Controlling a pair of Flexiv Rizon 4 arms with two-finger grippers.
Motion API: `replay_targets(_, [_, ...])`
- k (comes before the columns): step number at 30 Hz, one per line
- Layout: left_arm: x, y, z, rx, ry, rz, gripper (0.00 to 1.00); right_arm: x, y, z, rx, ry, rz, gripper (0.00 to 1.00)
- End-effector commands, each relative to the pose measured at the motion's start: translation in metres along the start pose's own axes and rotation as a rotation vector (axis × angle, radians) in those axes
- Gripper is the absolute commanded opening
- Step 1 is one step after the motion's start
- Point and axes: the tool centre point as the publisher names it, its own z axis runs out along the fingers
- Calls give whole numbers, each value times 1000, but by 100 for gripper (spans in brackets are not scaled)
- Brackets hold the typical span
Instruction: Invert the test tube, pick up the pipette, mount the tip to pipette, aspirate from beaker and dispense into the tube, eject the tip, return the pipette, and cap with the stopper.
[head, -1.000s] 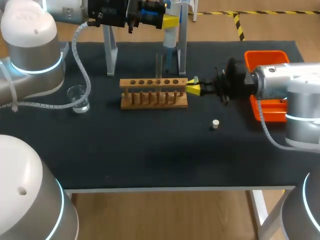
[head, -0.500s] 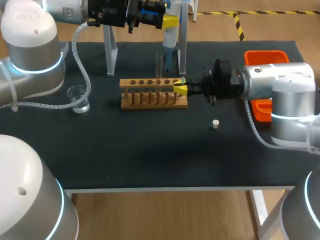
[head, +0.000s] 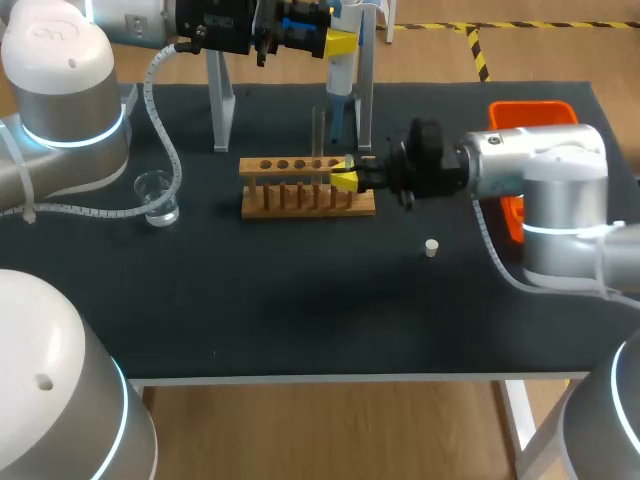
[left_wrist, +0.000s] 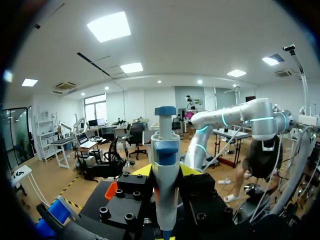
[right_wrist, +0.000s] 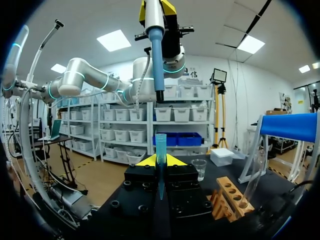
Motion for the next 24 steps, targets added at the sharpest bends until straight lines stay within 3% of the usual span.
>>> replay_targets(1, [-1, -1, -1, -2, 4, -1, 0, -2, -1, 5, 0, 5, -1, 0])
replay_targets(24, [-1, -1, -1, -2, 4, -1, 0, 0, 5, 14, 0, 8, 7, 0])
